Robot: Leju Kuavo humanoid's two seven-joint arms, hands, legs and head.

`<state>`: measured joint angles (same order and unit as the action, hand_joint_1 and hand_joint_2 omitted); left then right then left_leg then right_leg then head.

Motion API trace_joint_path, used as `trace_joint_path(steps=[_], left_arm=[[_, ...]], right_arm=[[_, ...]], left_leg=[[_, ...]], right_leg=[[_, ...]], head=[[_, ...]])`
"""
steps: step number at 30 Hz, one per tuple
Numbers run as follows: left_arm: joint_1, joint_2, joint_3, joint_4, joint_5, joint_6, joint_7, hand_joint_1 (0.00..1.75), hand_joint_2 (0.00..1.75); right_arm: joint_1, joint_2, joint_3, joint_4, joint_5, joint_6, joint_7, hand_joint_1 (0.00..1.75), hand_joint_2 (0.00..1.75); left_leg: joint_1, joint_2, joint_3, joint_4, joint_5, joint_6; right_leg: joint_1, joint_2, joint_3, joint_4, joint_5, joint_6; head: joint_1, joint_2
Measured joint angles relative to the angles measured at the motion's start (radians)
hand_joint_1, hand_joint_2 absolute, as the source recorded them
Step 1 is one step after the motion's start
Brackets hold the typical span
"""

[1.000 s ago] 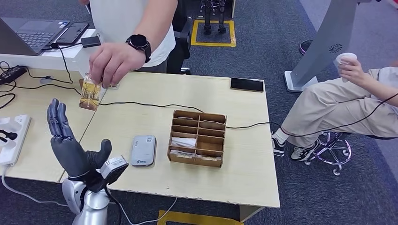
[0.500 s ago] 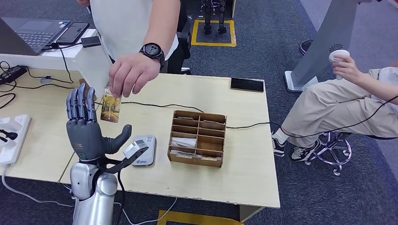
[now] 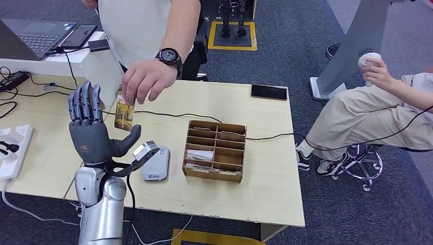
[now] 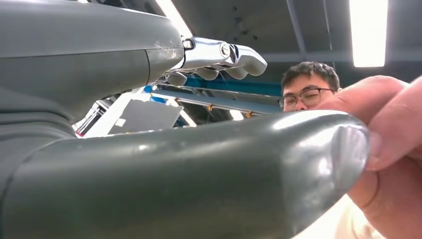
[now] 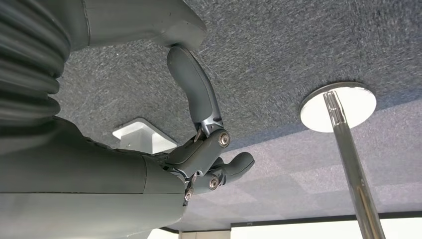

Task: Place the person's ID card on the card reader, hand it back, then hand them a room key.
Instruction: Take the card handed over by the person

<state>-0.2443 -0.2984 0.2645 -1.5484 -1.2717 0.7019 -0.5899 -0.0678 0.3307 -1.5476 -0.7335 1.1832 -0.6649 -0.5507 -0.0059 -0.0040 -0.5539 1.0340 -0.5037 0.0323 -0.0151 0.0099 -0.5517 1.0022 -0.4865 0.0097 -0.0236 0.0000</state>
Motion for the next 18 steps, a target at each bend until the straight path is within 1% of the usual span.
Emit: trace_joint_path(steps=[9,14,18], left_arm=[[-0.013,-0.006,0.052,-0.033,-0.01,0.0,-0.045,0.0,0.0],[-0.022,-0.01,0.088,-0.056,0.02,0.0,-0.09,0.0,0.0],[-0.025,-0.012,0.108,-0.065,0.053,0.0,-0.103,0.0,0.0]], right_arm=[[0.0,0.0,0.0,0.002,0.009,0.0,-0.008,0.0,1.75],[-0.001,0.0,0.0,0.006,-0.009,0.0,-0.013,0.0,1.75],[-0.001,0.0,0.0,0.008,-0.009,0.0,-0.013,0.0,1.75]], left_leg=[[0.0,0.0,0.0,0.0,0.0,0.0],[0.0,0.0,0.0,0.0,0.0,0.0],[0.0,0.0,0.0,0.0,0.0,0.0]], right_leg=[[0.0,0.0,0.0,0.0,0.0,0.0],[0.0,0.0,0.0,0.0,0.0,0.0],[0.0,0.0,0.0,0.0,0.0,0.0]], head=[[0.0,0.0],[0.0,0.0],[0.0,0.0]])
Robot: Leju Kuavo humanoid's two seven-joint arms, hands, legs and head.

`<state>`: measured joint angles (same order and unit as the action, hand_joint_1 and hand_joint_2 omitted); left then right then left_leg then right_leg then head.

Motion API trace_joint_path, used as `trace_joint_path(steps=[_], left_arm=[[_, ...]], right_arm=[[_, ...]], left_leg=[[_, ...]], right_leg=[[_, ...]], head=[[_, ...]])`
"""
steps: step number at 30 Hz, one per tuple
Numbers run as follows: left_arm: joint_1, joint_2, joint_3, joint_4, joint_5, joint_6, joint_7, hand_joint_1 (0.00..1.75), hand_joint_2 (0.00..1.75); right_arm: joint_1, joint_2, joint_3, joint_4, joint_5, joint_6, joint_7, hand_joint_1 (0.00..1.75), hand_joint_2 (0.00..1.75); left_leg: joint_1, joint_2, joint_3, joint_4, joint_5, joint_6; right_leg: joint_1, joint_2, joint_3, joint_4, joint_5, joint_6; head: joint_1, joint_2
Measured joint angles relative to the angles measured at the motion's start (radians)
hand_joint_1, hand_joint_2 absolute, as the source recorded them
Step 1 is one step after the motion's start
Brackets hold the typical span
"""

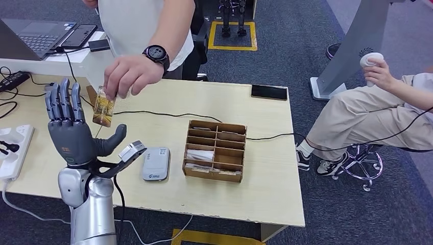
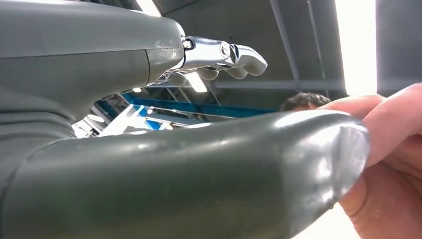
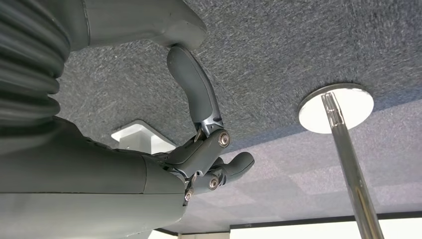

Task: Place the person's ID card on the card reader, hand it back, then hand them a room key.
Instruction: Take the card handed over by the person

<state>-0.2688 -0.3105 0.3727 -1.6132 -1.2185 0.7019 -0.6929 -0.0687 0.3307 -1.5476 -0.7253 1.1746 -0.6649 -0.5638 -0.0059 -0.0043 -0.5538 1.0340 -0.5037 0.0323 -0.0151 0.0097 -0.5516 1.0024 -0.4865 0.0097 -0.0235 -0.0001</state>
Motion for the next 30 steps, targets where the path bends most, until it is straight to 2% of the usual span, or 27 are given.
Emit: trace_joint_path(steps=[2,6,15,30], left_arm=[[-0.001,-0.001,0.004,0.0,0.015,0.0,0.008,0.0,0.0],[-0.003,-0.001,0.008,0.0,0.024,0.0,0.021,0.0,1.75],[-0.003,-0.002,0.01,0.0,0.009,0.0,0.032,0.0,1.75],[-0.008,-0.002,0.011,-0.015,0.025,0.0,-0.004,0.0,1.75]], right_arm=[[0.0,0.0,0.0,0.0,0.0,0.0,0.0,0.0,1.75],[0.0,0.0,0.0,0.0,0.0,0.0,0.001,0.0,1.75],[0.0,0.0,0.0,0.0,0.0,0.0,0.001,0.0,1.75],[-0.001,0.0,0.0,0.007,0.001,0.0,-0.005,0.0,1.75]], left_leg=[[0.0,0.0,0.0,0.0,0.0,0.0],[0.0,0.0,0.0,0.0,0.0,0.0],[0.0,0.0,0.0,0.0,0.0,0.0],[0.0,0.0,0.0,0.0,0.0,0.0]], right_leg=[[0.0,0.0,0.0,0.0,0.0,0.0],[0.0,0.0,0.0,0.0,0.0,0.0],[0.0,0.0,0.0,0.0,0.0,0.0],[0.0,0.0,0.0,0.0,0.0,0.0]], head=[[0.0,0.0],[0.0,0.0],[0.0,0.0],[0.0,0.0]])
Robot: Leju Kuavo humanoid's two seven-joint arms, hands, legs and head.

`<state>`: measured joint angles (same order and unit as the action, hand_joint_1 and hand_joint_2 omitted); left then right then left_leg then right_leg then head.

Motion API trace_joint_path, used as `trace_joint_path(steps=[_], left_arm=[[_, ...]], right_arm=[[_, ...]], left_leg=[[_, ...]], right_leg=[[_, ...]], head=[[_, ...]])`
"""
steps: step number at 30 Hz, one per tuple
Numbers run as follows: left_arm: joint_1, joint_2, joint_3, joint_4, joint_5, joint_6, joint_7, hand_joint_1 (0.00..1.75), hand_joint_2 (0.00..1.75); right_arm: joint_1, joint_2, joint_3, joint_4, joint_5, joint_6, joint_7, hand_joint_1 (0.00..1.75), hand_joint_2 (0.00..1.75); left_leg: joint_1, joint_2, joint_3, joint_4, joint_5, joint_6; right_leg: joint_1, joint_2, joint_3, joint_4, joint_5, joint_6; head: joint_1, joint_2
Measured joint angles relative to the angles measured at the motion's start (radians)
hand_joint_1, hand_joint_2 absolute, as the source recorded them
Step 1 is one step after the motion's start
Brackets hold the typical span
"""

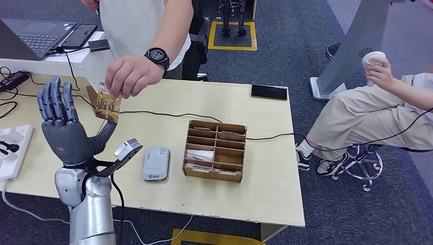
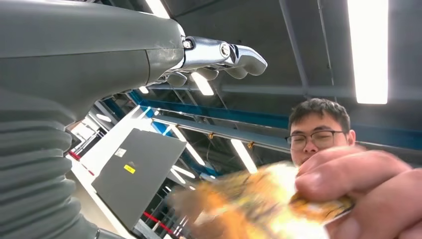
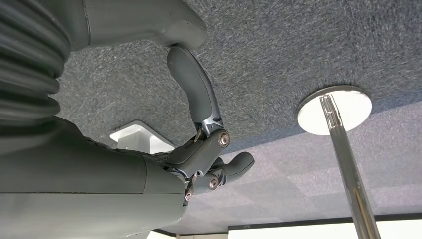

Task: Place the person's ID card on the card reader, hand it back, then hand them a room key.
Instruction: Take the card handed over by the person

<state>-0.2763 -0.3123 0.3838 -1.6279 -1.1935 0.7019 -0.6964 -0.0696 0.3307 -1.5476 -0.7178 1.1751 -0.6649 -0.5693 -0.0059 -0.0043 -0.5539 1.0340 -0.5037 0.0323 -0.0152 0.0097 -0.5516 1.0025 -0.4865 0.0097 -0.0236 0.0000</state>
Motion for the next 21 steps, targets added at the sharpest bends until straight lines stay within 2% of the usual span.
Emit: trace_joint_path(steps=[14,16,18,20,21], left_arm=[[-0.002,0.0,0.0,-0.004,0.012,0.0,0.0,0.0,1.75],[-0.002,0.0,0.0,-0.004,0.025,0.0,0.0,0.65,1.75],[-0.002,0.0,0.0,-0.004,0.041,0.0,0.0,1.52,1.75],[-0.002,0.0,0.0,-0.004,0.058,0.0,0.0,1.75,1.75],[-0.002,0.0,0.0,-0.004,0.065,0.0,0.0,1.75,1.75]], right_arm=[[-0.001,0.0,0.0,0.006,0.003,0.0,-0.011,0.0,1.75],[-0.001,0.0,0.0,0.007,0.004,0.0,-0.011,0.0,1.75],[-0.001,0.0,0.0,0.007,0.004,0.0,-0.011,0.0,1.75],[-0.001,0.0,0.0,0.007,0.004,0.0,-0.011,0.0,1.75],[-0.001,0.0,0.0,0.007,0.004,0.0,-0.011,0.0,1.75]], left_leg=[[0.0,0.0,0.0,0.0,0.0,0.0],[0.0,0.0,0.0,0.0,0.0,0.0],[0.0,0.0,0.0,0.0,0.0,0.0],[0.0,0.0,0.0,0.0,0.0,0.0],[0.0,0.0,0.0,0.0,0.0,0.0]], right_leg=[[0.0,0.0,0.0,0.0,0.0,0.0],[0.0,0.0,0.0,0.0,0.0,0.0],[0.0,0.0,0.0,0.0,0.0,0.0],[0.0,0.0,0.0,0.0,0.0,0.0],[0.0,0.0,0.0,0.0,0.0,0.0]], head=[[0.0,0.0],[0.0,0.0],[0.0,0.0],[0.0,0.0],[0.0,0.0]])
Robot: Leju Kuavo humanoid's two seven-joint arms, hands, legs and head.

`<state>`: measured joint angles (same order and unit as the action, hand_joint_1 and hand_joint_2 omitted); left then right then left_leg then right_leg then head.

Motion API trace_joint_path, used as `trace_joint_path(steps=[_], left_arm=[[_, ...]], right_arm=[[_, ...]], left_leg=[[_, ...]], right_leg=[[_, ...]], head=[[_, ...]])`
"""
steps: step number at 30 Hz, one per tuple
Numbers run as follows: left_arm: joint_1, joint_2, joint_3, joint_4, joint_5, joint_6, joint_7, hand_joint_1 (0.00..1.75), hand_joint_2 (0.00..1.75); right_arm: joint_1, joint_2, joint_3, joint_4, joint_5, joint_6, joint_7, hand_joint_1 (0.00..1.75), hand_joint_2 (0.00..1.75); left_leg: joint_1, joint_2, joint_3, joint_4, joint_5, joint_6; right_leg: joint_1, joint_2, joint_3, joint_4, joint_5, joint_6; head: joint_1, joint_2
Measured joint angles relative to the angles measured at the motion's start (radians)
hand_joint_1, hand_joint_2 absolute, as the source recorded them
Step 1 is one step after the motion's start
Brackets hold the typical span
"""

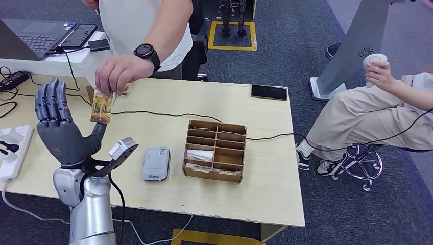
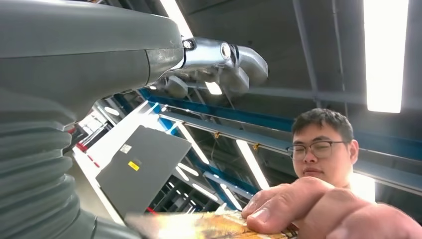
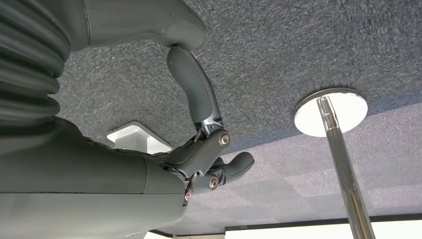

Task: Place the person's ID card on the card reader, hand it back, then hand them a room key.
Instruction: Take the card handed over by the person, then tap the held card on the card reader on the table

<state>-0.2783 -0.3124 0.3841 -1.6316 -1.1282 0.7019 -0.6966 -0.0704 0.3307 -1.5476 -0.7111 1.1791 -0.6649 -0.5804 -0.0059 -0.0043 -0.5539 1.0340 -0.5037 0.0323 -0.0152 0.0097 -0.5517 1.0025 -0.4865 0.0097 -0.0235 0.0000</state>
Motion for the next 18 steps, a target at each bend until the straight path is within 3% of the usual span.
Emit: trace_joint_path(steps=[18], left_arm=[[-0.001,0.0,0.0,-0.016,0.059,0.0,0.0,1.75,1.75]], right_arm=[[0.0,0.0,0.0,0.0,0.013,0.0,0.0,0.0,1.75]], left_leg=[[0.0,0.0,0.0,0.0,0.0,0.0]], right_leg=[[0.0,0.0,0.0,0.0,0.0,0.0]], head=[[0.0,0.0]])
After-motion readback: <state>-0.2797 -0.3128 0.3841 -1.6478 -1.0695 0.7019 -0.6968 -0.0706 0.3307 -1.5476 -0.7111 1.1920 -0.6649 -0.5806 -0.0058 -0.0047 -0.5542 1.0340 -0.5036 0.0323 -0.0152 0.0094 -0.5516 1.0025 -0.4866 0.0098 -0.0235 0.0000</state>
